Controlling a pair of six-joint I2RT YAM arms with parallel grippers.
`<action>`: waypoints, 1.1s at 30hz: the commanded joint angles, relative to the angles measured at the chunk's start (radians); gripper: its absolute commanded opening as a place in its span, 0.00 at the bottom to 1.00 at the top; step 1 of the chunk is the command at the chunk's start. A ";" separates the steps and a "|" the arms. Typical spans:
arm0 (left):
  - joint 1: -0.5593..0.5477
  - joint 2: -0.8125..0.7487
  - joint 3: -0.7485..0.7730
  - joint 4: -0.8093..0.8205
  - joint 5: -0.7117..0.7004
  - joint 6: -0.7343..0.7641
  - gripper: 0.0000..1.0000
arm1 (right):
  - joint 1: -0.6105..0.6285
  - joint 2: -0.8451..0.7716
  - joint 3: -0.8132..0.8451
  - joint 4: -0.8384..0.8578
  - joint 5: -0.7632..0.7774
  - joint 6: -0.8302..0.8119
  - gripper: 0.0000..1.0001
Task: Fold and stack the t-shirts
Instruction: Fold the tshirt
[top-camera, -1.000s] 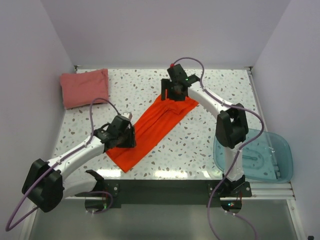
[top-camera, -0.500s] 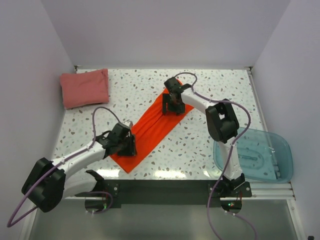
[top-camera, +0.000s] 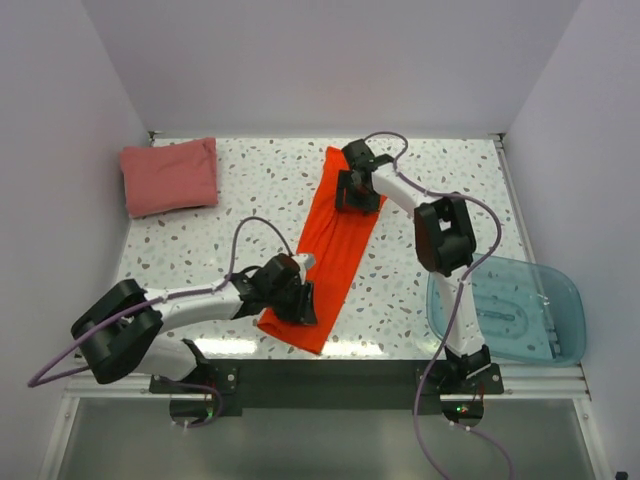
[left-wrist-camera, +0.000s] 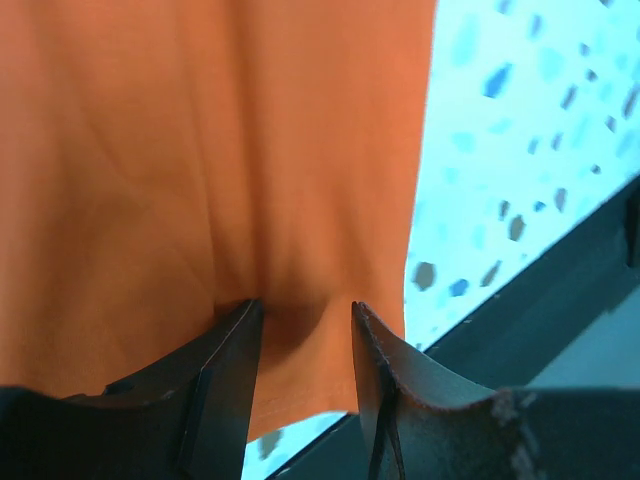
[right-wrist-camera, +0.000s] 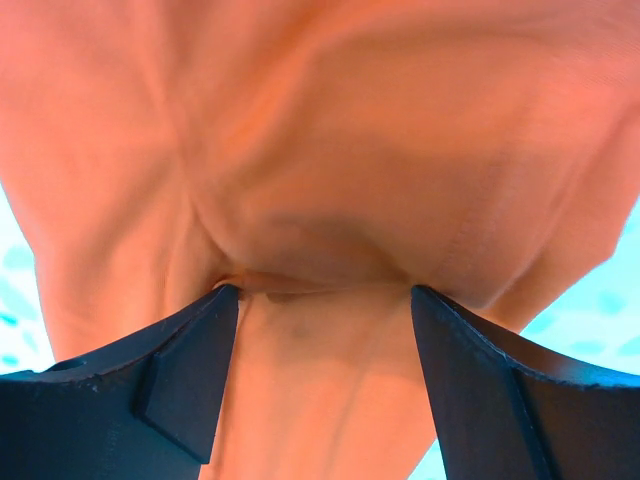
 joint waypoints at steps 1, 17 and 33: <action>-0.088 0.105 0.077 0.024 0.056 -0.002 0.46 | -0.058 0.092 0.049 -0.024 0.012 -0.022 0.74; -0.206 0.385 0.611 0.059 0.131 0.059 0.47 | -0.078 0.180 0.340 -0.072 -0.133 -0.207 0.75; 0.051 -0.149 0.450 -0.154 -0.277 0.096 0.47 | -0.030 -0.668 -0.437 -0.046 -0.012 -0.094 0.75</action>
